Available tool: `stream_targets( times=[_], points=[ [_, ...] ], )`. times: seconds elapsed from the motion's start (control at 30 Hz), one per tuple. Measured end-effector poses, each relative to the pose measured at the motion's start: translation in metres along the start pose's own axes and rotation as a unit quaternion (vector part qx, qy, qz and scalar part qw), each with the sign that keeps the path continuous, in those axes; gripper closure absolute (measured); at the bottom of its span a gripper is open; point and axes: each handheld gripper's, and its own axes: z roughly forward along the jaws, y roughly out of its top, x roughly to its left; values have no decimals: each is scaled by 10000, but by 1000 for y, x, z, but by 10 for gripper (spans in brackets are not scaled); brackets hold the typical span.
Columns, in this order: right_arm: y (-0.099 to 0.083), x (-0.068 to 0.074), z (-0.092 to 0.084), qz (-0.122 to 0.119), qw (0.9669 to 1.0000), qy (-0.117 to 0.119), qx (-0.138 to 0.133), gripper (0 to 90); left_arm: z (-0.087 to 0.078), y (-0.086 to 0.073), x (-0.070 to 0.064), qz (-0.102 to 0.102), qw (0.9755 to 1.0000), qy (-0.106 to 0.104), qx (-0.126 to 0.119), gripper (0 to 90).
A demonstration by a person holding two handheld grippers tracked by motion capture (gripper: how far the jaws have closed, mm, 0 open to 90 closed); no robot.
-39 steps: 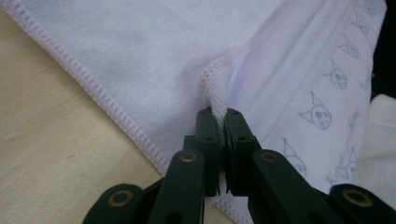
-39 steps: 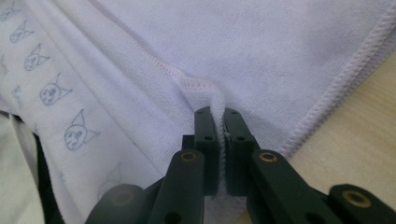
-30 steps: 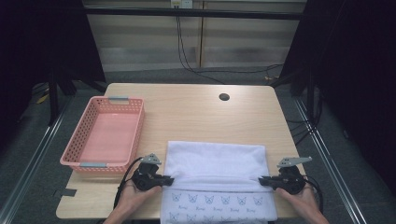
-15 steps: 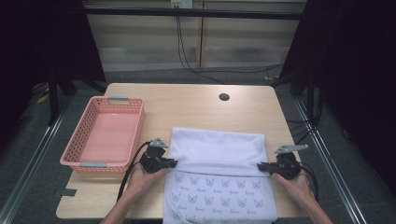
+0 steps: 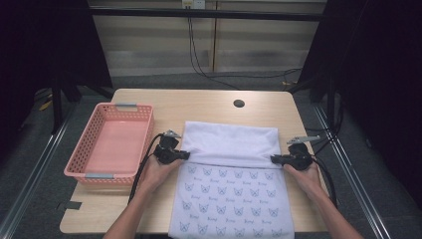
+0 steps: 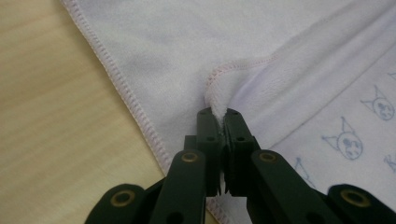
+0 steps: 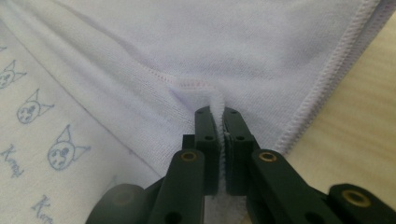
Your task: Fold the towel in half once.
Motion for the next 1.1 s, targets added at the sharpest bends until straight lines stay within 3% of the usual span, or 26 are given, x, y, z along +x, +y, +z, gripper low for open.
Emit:
stream_targets(
  times=[0.17, 0.23, 0.3, 0.43, 0.53, 0.57, 0.67, 0.8, 0.9, 0.97, 1.1],
  points=[
    [20, -9, 16, -64, 9999, -144, 9, 867, 5, 13, 12, -18, 9997, 245, 69, 870],
    [27, -13, 23, -43, 9998, -181, -7, 866, 8, 15, 16, -137, 9994, 311, 13, 870],
    [34, -16, 29, 85, 9997, -228, -41, 866, 10, 20, 18, -89, 9991, 414, 28, 870],
    [46, -25, 41, 269, 9993, -243, -132, 866, 13, 24, 28, -222, 9987, 448, -64, 870],
    [54, -26, 45, 137, 9991, -398, -65, 865, 15, 29, 31, -158, 9984, 545, 7, 870],
    [55, -26, 47, 45, 9990, -434, -80, 865, 16, 30, 33, -199, 9983, 545, -56, 870],
    [58, -31, 50, 218, 9989, -403, -140, 865, 19, 32, 40, -353, 9980, 496, -149, 870],
    [69, -34, 57, 117, 9984, -553, -38, 865, 23, 40, 46, -217, 9982, 554, -83, 870],
    [78, -34, 62, 60, 9975, -698, 87, 864, 25, 44, 50, -270, 9977, 620, -67, 870],
    [80, -37, 66, 95, 9974, -710, -18, 864, 27, 45, 52, -369, 9972, 622, -178, 870],
    [80, -39, 69, 171, 9972, -719, -144, 864, 27, 48, 54, -434, 9973, 571, -143, 871]
  ],
)
